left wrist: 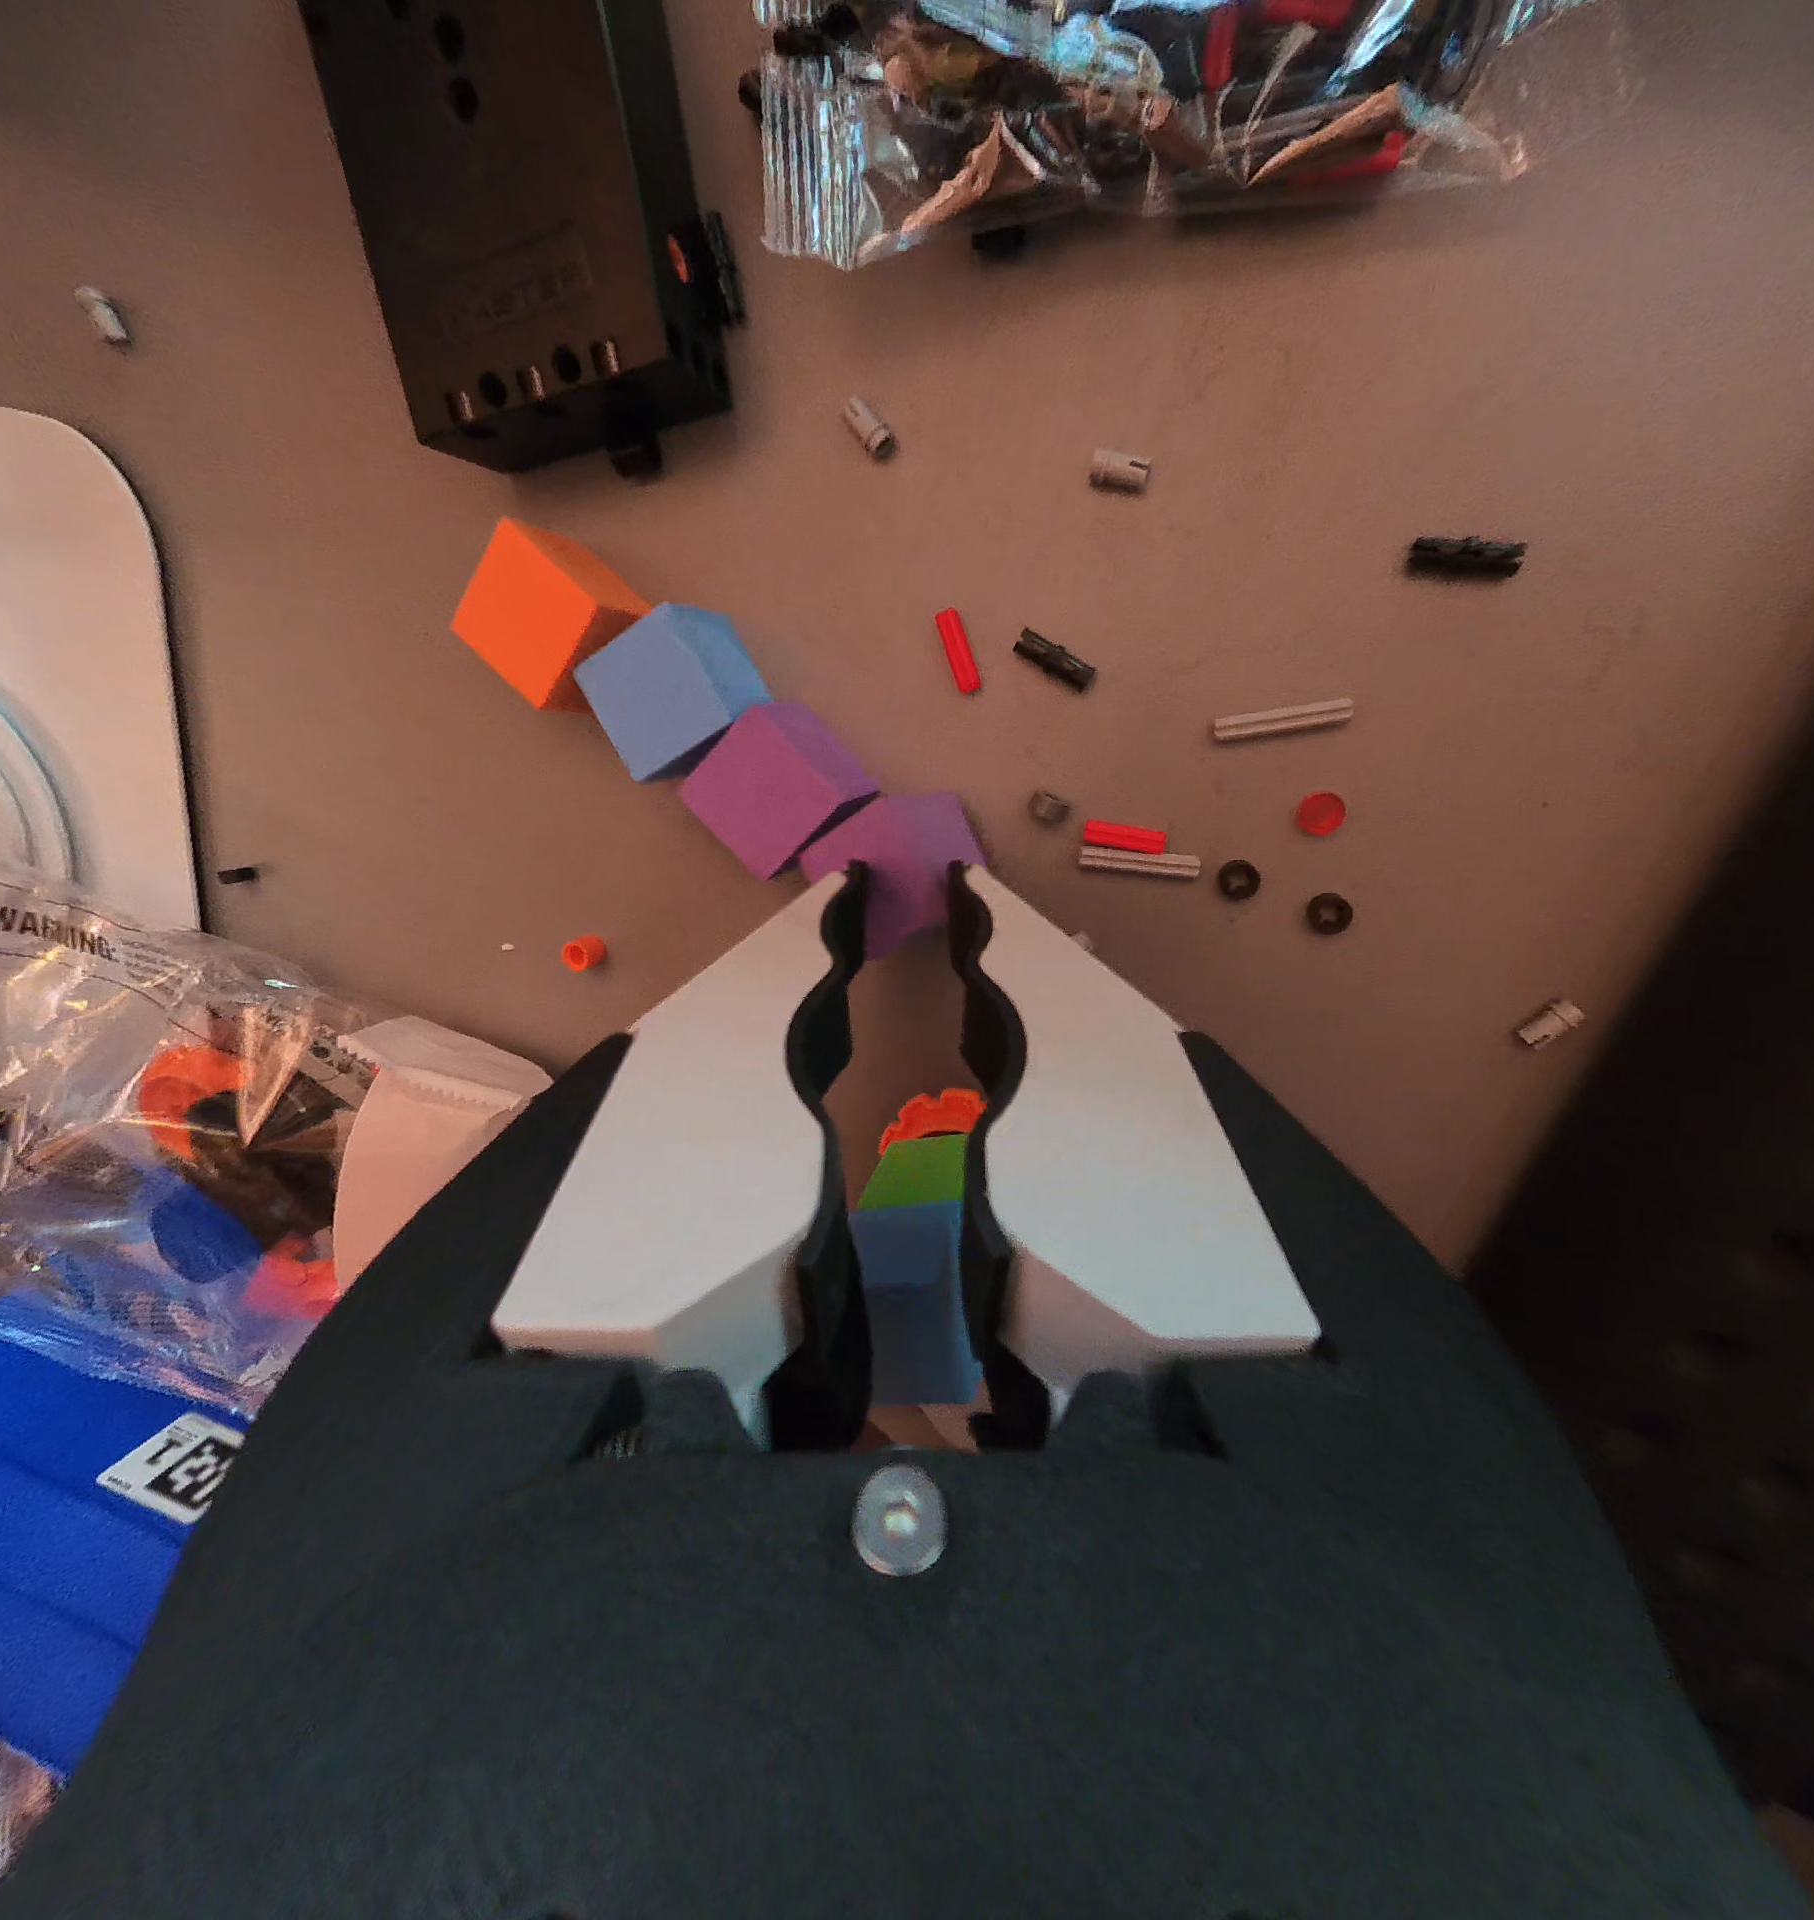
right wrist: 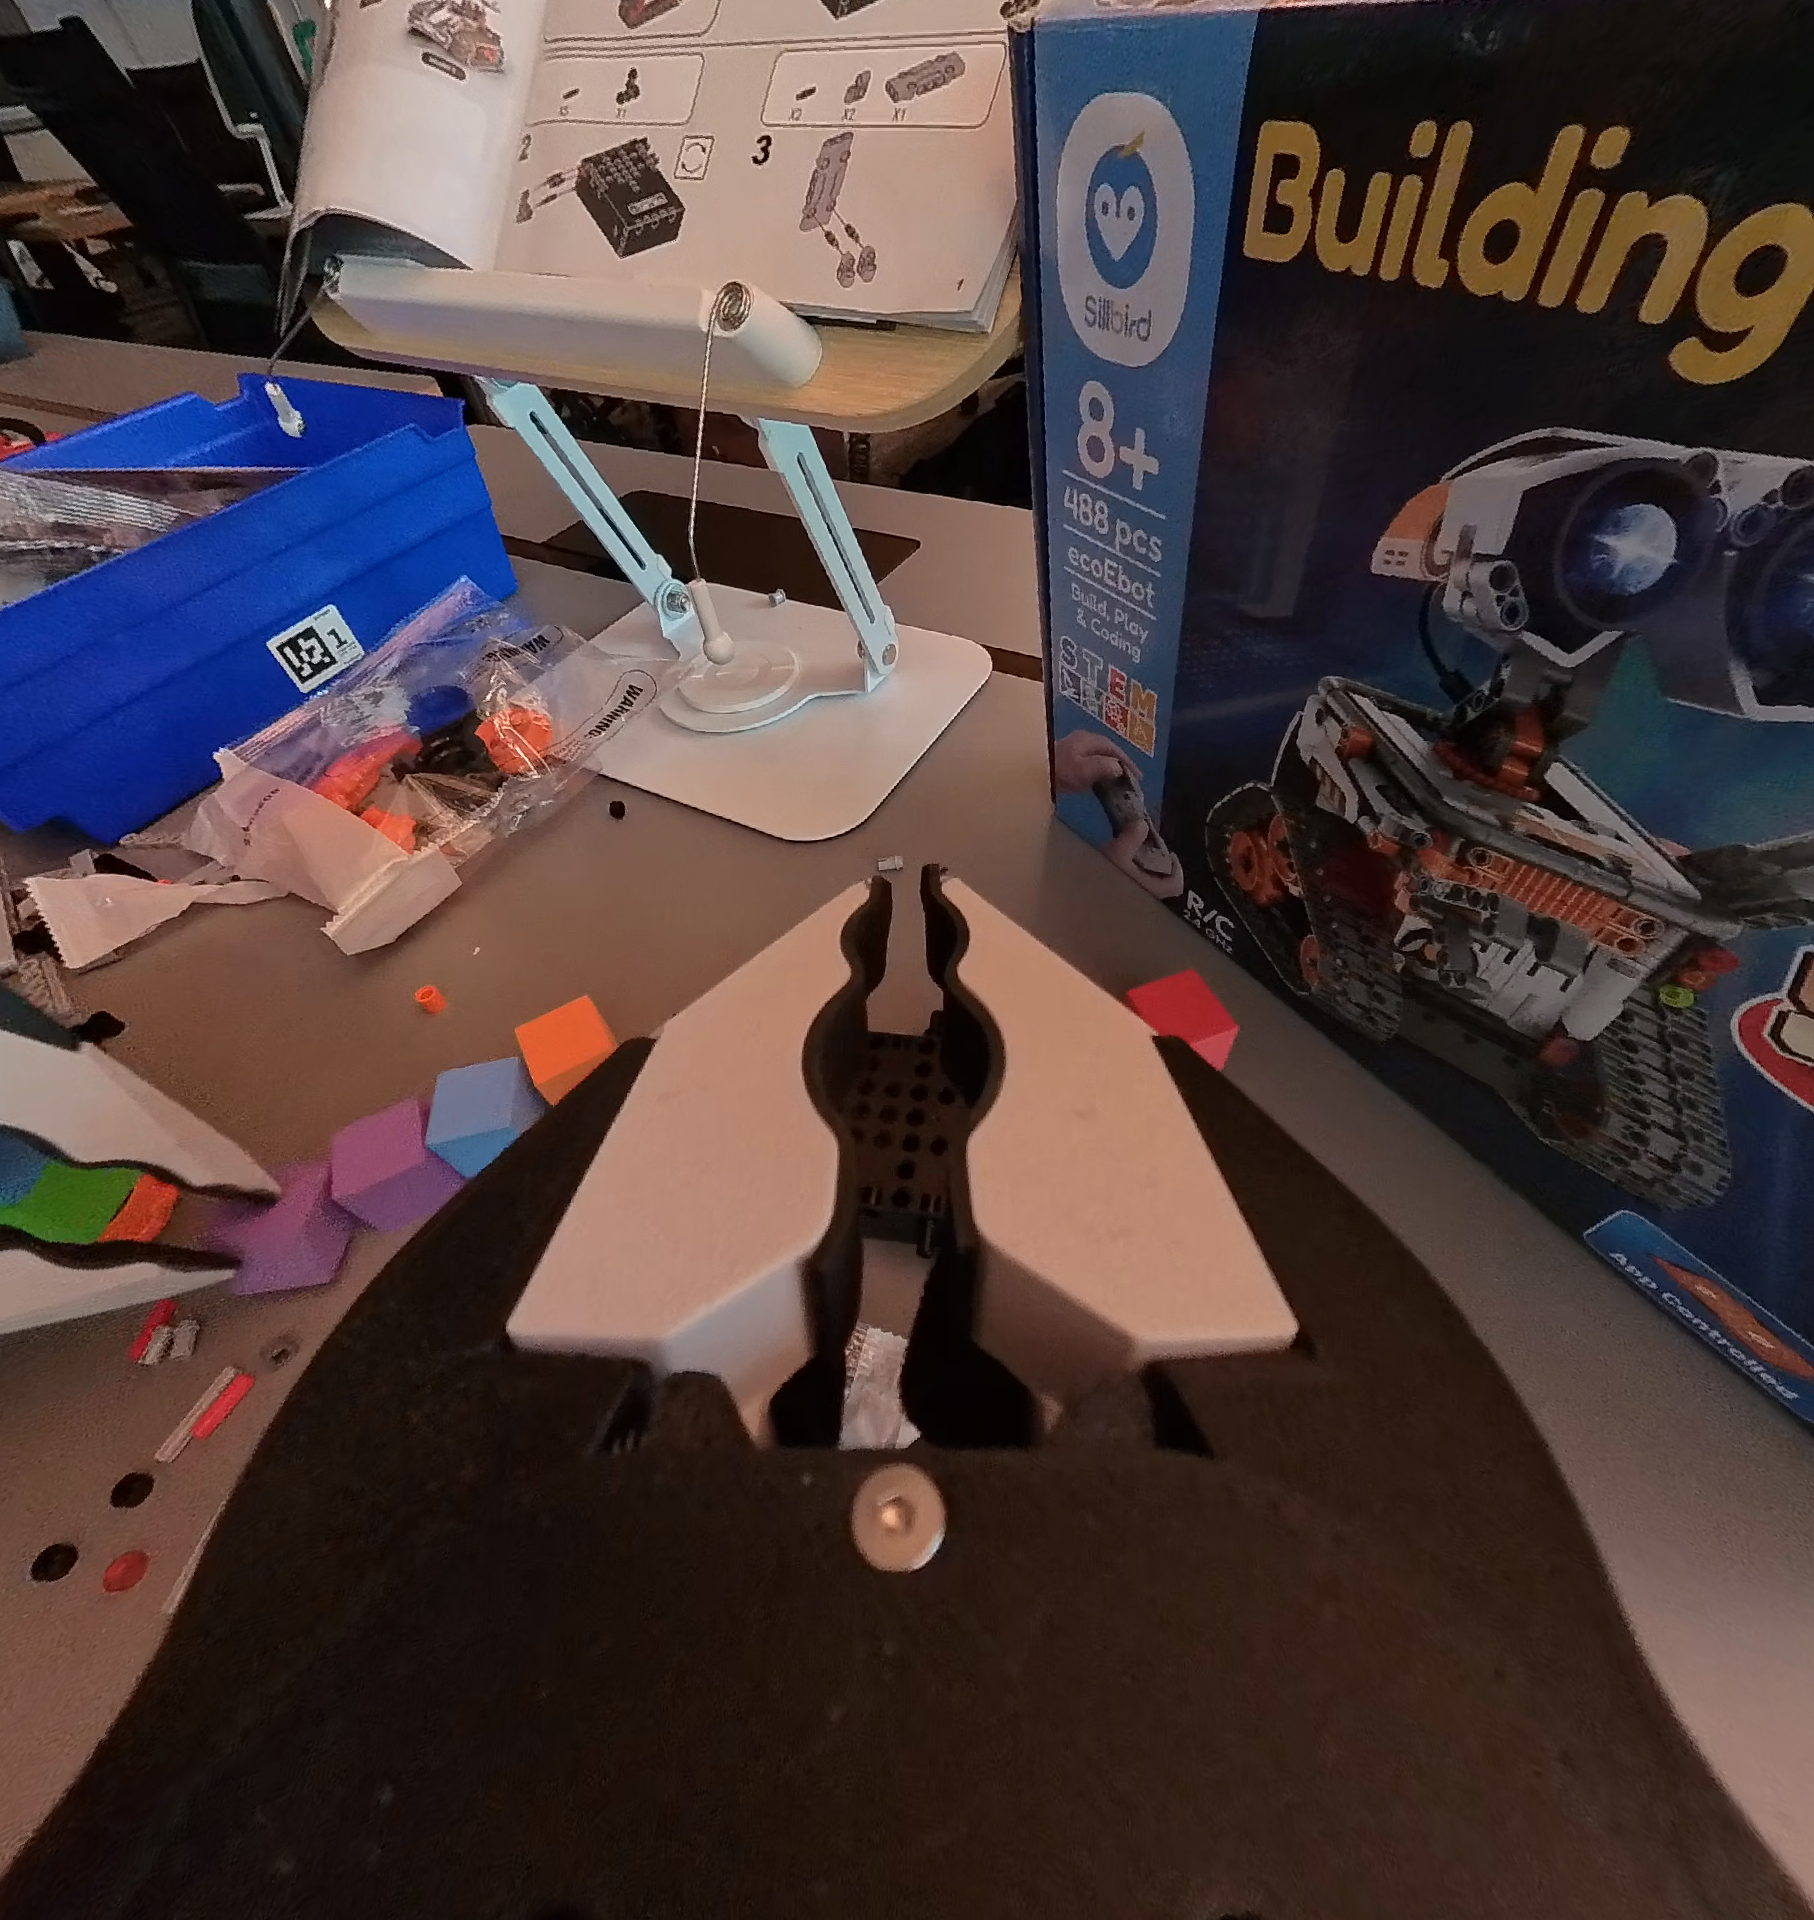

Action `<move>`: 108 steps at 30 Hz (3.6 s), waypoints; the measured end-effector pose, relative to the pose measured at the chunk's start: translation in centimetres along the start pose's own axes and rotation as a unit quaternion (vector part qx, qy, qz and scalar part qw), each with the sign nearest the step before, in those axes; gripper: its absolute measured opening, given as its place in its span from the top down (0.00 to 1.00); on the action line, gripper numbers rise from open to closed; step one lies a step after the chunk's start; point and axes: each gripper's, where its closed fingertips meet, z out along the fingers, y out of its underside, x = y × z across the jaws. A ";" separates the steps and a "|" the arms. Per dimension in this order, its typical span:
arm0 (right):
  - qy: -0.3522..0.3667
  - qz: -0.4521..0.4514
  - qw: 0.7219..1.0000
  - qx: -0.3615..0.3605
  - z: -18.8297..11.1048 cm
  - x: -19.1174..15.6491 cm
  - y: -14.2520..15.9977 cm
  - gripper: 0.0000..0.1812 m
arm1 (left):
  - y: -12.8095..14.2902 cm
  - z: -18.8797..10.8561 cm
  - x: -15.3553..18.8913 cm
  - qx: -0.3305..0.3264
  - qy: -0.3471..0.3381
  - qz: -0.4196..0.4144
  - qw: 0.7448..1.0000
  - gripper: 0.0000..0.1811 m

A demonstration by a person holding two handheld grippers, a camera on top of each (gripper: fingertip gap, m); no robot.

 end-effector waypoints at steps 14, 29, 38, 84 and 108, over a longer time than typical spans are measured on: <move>-0.003 -0.002 1.000 -0.002 0.0 -0.2 0.0 0.97 | 0.1 -1.1 0.4 0.019 0.020 0.026 0.999 0.92; -0.005 0.002 1.000 0.003 -0.1 -0.2 -0.1 0.97 | 1.0 1.0 1.5 -0.041 0.033 0.033 0.998 0.83; -0.007 0.002 1.000 0.006 -0.2 -0.3 -0.3 0.97 | 0.5 -4.5 -0.3 0.019 -0.002 0.039 0.999 0.83; -0.009 0.000 1.000 0.002 -0.1 -0.4 -0.1 0.97 | 1.6 -6.6 -2.8 -0.001 -0.017 0.080 0.997 0.78; -0.015 0.012 1.000 0.019 -0.7 -0.4 -0.7 0.97 | -0.5 0.1 -3.5 -0.079 0.037 -0.003 0.996 0.85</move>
